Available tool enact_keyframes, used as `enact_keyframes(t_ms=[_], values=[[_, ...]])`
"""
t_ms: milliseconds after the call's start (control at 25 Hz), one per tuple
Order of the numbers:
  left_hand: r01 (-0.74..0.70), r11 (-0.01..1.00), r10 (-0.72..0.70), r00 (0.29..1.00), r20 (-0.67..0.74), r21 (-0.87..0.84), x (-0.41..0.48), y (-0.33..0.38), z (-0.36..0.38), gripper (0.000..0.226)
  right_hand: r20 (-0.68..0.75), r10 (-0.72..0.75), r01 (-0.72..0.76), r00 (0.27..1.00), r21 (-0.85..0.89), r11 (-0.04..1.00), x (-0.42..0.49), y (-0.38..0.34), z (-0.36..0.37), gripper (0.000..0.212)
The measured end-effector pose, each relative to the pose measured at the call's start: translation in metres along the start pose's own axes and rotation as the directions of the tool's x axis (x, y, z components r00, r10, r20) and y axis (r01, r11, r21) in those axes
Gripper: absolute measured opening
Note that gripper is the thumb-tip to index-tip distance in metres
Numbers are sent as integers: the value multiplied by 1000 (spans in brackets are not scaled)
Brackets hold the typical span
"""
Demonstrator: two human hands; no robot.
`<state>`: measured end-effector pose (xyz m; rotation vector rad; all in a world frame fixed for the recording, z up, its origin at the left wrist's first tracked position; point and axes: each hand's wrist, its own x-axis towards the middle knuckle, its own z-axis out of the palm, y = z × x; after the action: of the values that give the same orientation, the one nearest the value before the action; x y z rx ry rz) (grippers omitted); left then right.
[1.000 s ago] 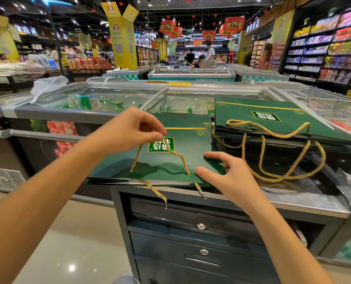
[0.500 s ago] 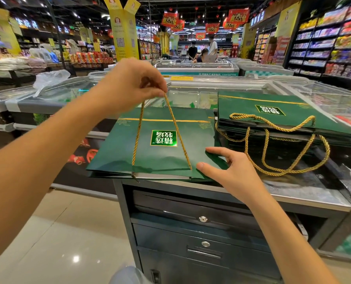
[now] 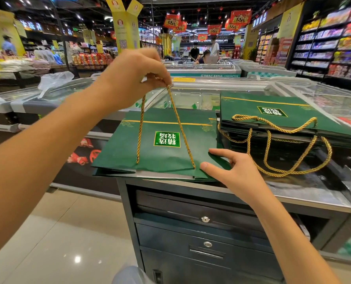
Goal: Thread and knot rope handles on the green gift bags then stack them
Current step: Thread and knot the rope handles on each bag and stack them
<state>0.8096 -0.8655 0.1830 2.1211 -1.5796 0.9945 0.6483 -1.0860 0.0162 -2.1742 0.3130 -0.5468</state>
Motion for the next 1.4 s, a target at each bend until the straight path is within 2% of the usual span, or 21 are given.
enact_keyframes(t_ms=[200, 320, 400, 480, 520, 560, 640, 720, 840, 920, 960, 1040, 1120, 1200, 1280, 1400], values=[[253, 956, -218, 952, 212, -151, -43, 3, 31, 21, 31, -1, -2, 1000, 100, 995, -6, -3, -3, 60], [422, 889, -351, 877, 327, -178, -74, 14, 47, 24, -57, 27, -9, 998, 291, 957, -8, -14, -3, 62], [519, 832, -429, 826, 365, -196, -87, 23, 49, 34, -114, 89, -18, 989, 517, 856, -8, -26, 1, 64], [590, 756, -452, 784, 426, -284, -95, 35, 40, 57, -68, 143, -37, 987, 779, 626, -8, -39, 10, 58], [578, 753, -410, 786, 463, -315, -97, 42, 34, 69, -21, 138, -54, 990, 853, 519, -8, -44, 14, 46], [530, 794, -346, 797, 496, -297, -98, 51, 28, 79, 24, 120, -77, 992, 888, 453, -9, -49, 18, 37], [360, 925, -260, 830, 493, -119, -98, 64, 23, 84, 109, 88, -135, 990, 907, 398, -12, -59, 25, 31], [240, 965, -264, 877, 402, 110, -94, 66, 21, 69, 171, 62, -181, 983, 897, 402, -11, -66, 29, 33], [142, 922, -248, 931, 267, 361, -89, 55, 17, 46, 234, 28, -223, 972, 878, 423, -8, -72, 30, 50], [187, 891, -249, 963, 100, 414, -89, 45, 10, 35, 242, 25, -231, 970, 887, 400, -5, -71, 32, 64], [243, 894, -261, 965, -2, 376, -89, 39, 5, 29, 238, 13, -225, 971, 894, 388, -4, -71, 33, 69], [369, 910, -341, 926, -165, 191, -86, 24, -6, 25, 231, -2, -213, 973, 898, 385, 0, -71, 34, 68], [465, 885, -455, 853, -256, -24, -79, 11, -16, 19, 224, -2, -203, 975, 888, 412, 4, -71, 35, 61], [525, 835, -547, 756, -359, -165, -73, 5, -26, 15, 221, 5, -201, 975, 880, 431, 8, -71, 38, 55], [532, 770, -638, 643, -424, -352, -70, 6, -28, 17, 224, 11, -206, 974, 872, 444, 12, -73, 39, 51], [386, 594, -783, 479, -397, -706, -65, 9, -18, 21, 223, 44, -215, 974, 838, 502, 15, -76, 42, 50]])
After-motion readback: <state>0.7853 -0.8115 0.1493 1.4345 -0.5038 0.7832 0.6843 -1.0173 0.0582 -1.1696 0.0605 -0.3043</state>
